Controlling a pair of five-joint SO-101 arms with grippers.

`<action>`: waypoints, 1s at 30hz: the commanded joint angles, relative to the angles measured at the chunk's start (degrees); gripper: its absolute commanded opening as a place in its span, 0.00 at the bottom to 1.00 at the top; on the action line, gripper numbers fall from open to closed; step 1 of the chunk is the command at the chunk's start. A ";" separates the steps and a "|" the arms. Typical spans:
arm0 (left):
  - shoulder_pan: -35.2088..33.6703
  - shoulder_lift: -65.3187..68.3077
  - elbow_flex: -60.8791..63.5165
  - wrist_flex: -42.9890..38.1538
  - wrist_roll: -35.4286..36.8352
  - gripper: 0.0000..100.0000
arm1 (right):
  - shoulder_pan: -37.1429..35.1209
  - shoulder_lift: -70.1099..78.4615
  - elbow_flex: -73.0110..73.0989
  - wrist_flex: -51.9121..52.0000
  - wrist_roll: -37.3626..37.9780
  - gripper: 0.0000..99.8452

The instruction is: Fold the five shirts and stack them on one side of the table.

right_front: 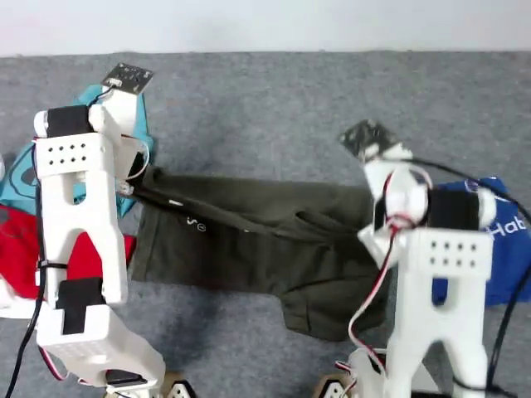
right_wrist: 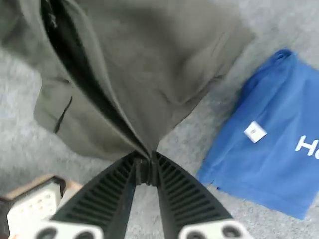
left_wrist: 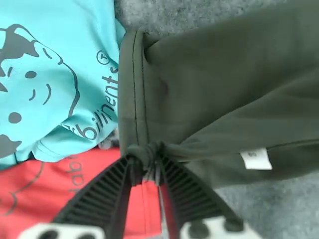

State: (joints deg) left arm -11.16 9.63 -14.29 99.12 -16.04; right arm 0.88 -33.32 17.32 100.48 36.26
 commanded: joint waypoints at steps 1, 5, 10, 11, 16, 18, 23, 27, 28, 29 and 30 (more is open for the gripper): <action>-0.35 -4.22 2.42 1.58 -0.26 0.01 | 0.75 -5.67 4.57 2.42 2.81 0.01; -0.44 -8.09 9.54 1.58 -0.53 0.01 | 4.35 -7.87 6.15 2.42 5.89 0.01; -0.44 -9.93 17.45 1.32 -0.62 0.01 | 4.97 -8.48 6.24 2.51 5.89 0.01; -0.53 -9.93 18.42 1.32 -0.62 0.01 | 4.97 -8.48 6.24 2.51 5.89 0.01; -0.53 -9.93 20.44 1.32 -0.70 0.01 | 4.97 -8.48 6.33 2.68 5.80 0.01; -0.53 -9.85 20.44 1.23 -0.70 0.01 | 4.79 -8.48 7.21 2.68 5.80 0.01; -0.53 -10.02 20.44 1.41 -0.35 0.01 | 4.62 -9.54 10.20 2.68 5.71 0.01; -0.53 -10.02 20.44 1.41 -0.35 0.01 | 4.53 -13.41 12.04 2.68 5.80 0.01; -0.53 -10.02 20.44 1.41 -0.26 0.01 | 4.53 -14.11 13.01 2.68 5.80 0.01; -0.53 -10.02 20.44 1.41 -0.26 0.01 | 4.53 -14.55 14.07 2.68 5.80 0.01; -0.53 -10.02 20.44 1.41 -0.26 0.02 | 4.53 -14.81 15.12 2.68 5.71 0.01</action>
State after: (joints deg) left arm -11.16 2.24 6.20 98.95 -16.04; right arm 5.19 -46.51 31.12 100.66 41.54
